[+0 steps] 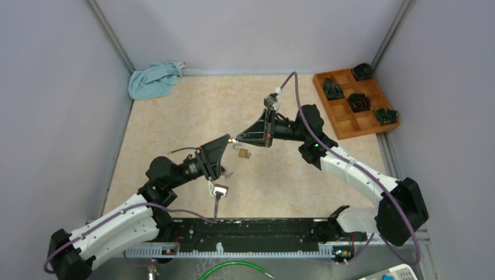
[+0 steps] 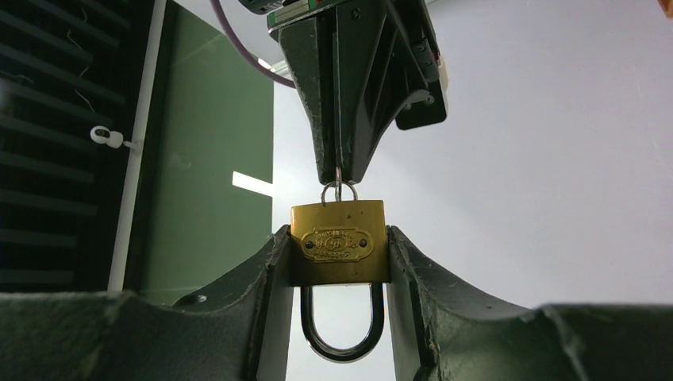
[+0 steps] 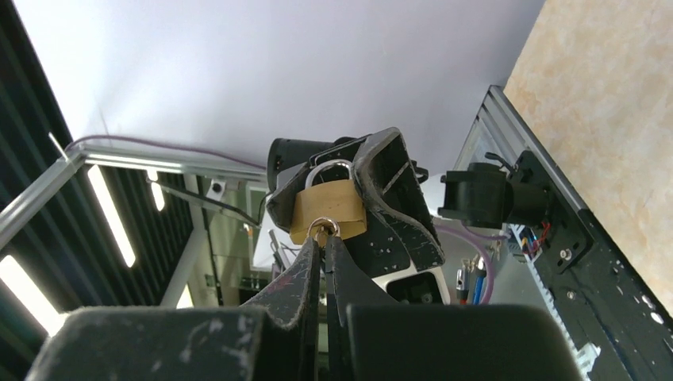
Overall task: Unlock with the key
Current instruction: Unlock the lock.
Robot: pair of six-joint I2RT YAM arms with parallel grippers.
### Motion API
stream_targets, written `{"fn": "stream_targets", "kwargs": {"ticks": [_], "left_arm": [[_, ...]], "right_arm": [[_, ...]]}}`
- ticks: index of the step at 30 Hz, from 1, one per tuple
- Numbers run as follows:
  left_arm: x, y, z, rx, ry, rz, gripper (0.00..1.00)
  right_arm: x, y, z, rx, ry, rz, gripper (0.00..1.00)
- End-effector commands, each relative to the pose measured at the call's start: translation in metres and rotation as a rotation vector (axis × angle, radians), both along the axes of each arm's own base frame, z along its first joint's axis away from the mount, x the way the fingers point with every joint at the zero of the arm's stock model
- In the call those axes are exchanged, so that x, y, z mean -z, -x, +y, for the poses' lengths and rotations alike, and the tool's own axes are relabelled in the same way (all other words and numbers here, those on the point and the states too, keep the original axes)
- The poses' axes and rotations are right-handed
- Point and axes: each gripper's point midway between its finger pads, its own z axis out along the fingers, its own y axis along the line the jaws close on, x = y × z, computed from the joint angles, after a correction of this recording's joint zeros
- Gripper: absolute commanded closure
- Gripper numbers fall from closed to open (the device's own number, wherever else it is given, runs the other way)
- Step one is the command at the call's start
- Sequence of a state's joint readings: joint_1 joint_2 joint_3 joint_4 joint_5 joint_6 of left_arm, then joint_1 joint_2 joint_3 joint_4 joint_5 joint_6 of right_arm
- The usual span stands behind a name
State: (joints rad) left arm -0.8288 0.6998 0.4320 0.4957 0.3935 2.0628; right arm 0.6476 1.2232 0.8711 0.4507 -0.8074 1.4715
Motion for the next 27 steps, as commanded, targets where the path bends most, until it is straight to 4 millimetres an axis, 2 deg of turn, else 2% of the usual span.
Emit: {"fn": "stream_targets", "kwargs": {"ticks": [1, 3, 10, 12, 17, 21, 23, 27], "left_arm": [[0.000, 0.020, -0.012, 0.023, -0.074, -0.274, 1.00], [0.005, 0.012, -0.010, -0.019, -0.079, -0.267, 1.00], [0.009, 0.016, -0.005, -0.012, -0.077, -0.254, 1.00], [0.008, 0.013, -0.004, -0.017, -0.068, -0.211, 1.00], [-0.014, 0.000, 0.006, -0.035, 0.051, -0.041, 1.00], [-0.025, -0.013, 0.012, -0.053, 0.115, 0.141, 1.00], [-0.035, -0.016, 0.013, -0.041, 0.157, 0.239, 1.00], [-0.043, -0.021, 0.012, -0.015, 0.200, 0.437, 1.00]], "right_arm": [[-0.001, -0.003, 0.017, -0.061, 0.045, 0.033, 1.00], [0.003, -0.009, 0.019, -0.078, 0.058, 0.049, 1.00], [-0.005, -0.016, 0.019, -0.027, 0.012, 0.080, 1.00], [-0.007, -0.017, 0.016, 0.005, 0.013, 0.072, 0.91], [-0.011, -0.012, 0.006, 0.061, 0.010, -0.018, 0.67], [-0.028, -0.007, -0.006, 0.099, -0.035, -0.117, 0.48], [-0.035, -0.006, -0.013, 0.121, -0.048, -0.166, 0.42], [-0.041, -0.006, -0.022, 0.167, -0.041, -0.278, 0.38]]}}
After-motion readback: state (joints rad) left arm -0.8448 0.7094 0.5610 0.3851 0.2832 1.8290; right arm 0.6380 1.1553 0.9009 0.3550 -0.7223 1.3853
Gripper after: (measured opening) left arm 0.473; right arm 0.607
